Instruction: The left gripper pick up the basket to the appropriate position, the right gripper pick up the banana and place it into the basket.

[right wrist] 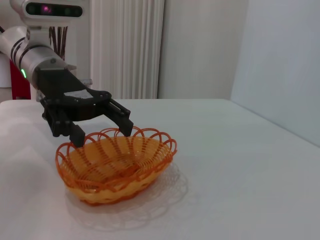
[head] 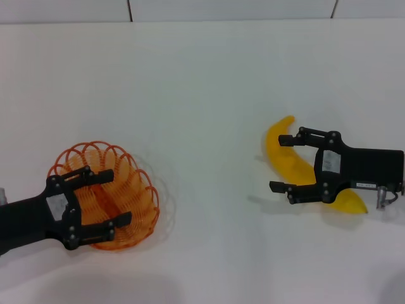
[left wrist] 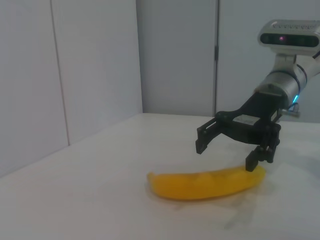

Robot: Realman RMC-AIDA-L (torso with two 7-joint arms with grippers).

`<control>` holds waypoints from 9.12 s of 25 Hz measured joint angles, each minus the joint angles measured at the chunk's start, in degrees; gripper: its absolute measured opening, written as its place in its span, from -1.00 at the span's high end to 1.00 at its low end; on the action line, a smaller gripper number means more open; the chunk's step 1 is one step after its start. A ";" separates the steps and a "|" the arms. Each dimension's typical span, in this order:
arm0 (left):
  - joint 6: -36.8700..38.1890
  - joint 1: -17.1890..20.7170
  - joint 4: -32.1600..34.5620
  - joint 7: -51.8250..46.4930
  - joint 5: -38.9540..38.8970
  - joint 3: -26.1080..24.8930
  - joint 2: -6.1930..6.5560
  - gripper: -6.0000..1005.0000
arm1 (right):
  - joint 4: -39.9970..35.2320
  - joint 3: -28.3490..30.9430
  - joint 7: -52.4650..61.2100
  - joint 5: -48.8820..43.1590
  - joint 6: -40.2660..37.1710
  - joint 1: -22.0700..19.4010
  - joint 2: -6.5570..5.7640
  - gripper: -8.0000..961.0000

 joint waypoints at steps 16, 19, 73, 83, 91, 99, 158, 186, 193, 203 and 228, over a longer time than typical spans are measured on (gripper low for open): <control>-0.84 -0.84 6.54 -12.46 0.14 -8.71 -0.01 -0.65 | 0.00 0.00 0.00 0.01 0.09 0.00 0.01 -0.87; -3.05 -2.08 14.65 -28.36 1.76 -9.54 0.71 -0.65 | 0.00 0.00 0.00 0.01 0.09 0.10 -0.02 -0.87; -10.54 -23.37 22.53 -37.73 48.70 -3.65 -2.72 0.18 | 0.01 -0.17 0.53 -0.43 0.18 2.11 0.45 -0.86; -10.55 -23.35 22.71 -38.45 49.03 -3.66 -2.74 0.71 | 0.03 -0.18 0.53 -0.43 0.18 2.15 0.45 -0.86; -10.56 -23.09 23.12 -38.27 49.16 -3.51 -2.72 0.80 | 0.00 -0.17 0.53 -0.43 0.18 2.00 0.45 -0.86; -9.86 -20.72 27.43 -37.82 45.72 -2.96 -2.84 0.80 | 0.13 -0.10 0.53 -0.29 0.18 1.77 0.32 -0.86; -32.53 -31.42 3.20 -65.49 34.86 -8.14 -2.98 0.90 | 0.72 0.30 0.71 0.09 4.64 4.27 1.42 -0.86; -32.40 -30.13 3.66 -66.77 35.34 -7.53 -2.99 0.69 | 0.79 0.36 0.71 0.09 4.16 4.02 1.41 -0.86; -26.42 -25.83 13.31 -68.17 34.04 -7.48 -2.97 -0.04 | 0.58 0.36 0.70 1.14 4.17 2.80 1.12 -0.86; -14.93 2.88 31.66 -39.37 5.12 5.91 -3.07 -0.62 | 0.41 0.36 0.70 5.20 4.12 0.73 0.93 -0.86; -13.54 8.70 9.78 -2.73 -13.70 3.06 -2.87 -0.77 | -3.18 -0.96 28.39 -9.99 9.46 1.10 -0.23 -0.85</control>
